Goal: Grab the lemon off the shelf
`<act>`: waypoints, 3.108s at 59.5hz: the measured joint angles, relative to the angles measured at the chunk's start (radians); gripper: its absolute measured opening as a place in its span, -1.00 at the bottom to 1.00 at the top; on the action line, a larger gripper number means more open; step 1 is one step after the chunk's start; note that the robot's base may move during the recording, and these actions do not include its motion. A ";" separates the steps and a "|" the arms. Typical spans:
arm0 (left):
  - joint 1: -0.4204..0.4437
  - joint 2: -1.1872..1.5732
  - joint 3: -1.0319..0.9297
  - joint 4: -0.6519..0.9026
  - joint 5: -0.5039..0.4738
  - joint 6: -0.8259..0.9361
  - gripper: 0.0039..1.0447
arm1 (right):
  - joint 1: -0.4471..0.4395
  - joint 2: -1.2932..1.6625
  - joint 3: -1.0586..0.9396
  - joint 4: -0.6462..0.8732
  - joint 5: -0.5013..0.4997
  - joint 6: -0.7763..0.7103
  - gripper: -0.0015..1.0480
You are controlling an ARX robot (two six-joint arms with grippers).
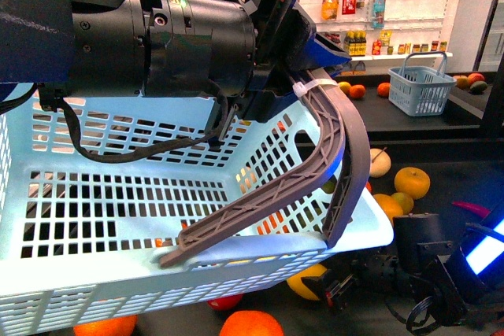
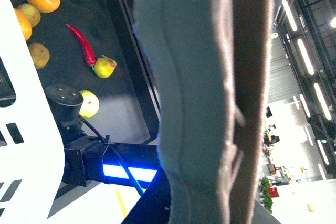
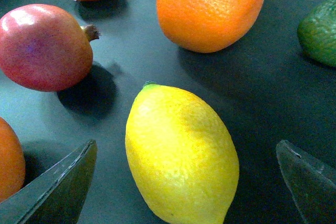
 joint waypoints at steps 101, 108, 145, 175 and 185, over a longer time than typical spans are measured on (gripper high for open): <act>0.000 0.000 0.000 0.000 0.000 0.000 -0.86 | -0.254 -0.431 -0.490 0.290 0.101 0.082 0.27; 0.000 0.000 0.000 0.000 0.001 0.000 -0.86 | -0.254 -0.552 -0.561 0.353 0.087 0.146 0.27; 0.000 0.000 0.000 0.000 0.000 0.000 -0.86 | 0.035 -0.869 -0.825 0.462 0.112 0.335 0.26; 0.001 0.000 0.000 0.000 -0.005 0.002 -0.86 | 0.124 -0.869 -0.880 0.441 0.154 0.282 0.62; 0.000 0.000 0.000 0.000 0.004 0.000 -0.86 | 0.092 -0.907 -0.884 0.429 0.204 0.309 0.98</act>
